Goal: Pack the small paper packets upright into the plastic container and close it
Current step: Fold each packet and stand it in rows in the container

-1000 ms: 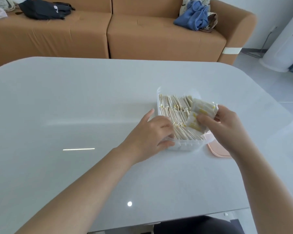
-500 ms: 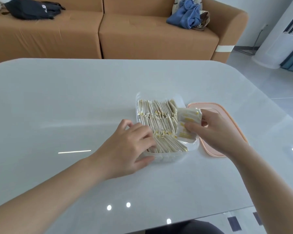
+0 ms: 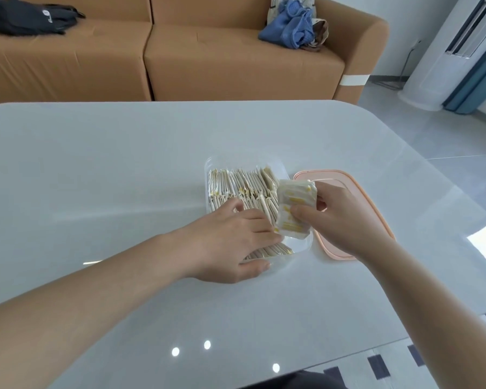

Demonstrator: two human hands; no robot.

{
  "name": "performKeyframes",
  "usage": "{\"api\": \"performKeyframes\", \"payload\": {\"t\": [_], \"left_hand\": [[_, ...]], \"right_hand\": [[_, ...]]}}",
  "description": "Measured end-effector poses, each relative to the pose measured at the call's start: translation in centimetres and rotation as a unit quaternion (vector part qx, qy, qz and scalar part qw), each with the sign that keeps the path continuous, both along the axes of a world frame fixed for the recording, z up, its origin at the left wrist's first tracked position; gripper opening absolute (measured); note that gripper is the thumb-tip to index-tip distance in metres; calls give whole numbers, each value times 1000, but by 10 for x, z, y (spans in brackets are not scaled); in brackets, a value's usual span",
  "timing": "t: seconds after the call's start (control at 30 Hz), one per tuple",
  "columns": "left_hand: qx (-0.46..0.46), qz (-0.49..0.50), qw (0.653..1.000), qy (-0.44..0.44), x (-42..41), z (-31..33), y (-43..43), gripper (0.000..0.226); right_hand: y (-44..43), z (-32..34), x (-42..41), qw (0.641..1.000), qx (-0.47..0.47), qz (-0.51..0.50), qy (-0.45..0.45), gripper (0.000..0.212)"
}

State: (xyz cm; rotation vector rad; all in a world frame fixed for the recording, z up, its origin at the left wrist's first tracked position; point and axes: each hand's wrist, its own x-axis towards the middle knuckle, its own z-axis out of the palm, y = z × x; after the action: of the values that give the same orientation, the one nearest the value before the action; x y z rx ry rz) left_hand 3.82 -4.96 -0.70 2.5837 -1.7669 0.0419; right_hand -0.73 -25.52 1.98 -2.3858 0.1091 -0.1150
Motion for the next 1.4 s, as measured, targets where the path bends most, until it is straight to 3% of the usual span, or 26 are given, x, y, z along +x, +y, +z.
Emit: {"api": "performKeyframes", "payload": {"t": [0.23, 0.5, 0.73, 0.83, 1.07, 1.3, 1.4], "left_hand": [[16, -11, 1000, 2, -1, 0, -2, 43], [65, -2, 998, 26, -1, -3, -4, 55], [16, 21, 1000, 17, -3, -10, -1, 54], [12, 27, 999, 20, -5, -11, 1, 56], [-29, 31, 999, 21, -6, -13, 3, 55], [-12, 39, 998, 41, -8, -13, 2, 59], [-22, 36, 998, 49, -9, -13, 2, 58]], "right_hand": [[-7, -2, 2, 1000, -17, 16, 3, 15], [-7, 5, 6, 994, -94, 54, 19, 8], [4, 14, 15, 937, -313, 108, 111, 15], [8, 18, 20, 924, -334, 134, 133, 13], [1, 32, 22, 923, -280, 187, 186, 10], [21, 25, 34, 863, -415, 188, 218, 37], [27, 19, 33, 853, -464, 161, 177, 34]]}}
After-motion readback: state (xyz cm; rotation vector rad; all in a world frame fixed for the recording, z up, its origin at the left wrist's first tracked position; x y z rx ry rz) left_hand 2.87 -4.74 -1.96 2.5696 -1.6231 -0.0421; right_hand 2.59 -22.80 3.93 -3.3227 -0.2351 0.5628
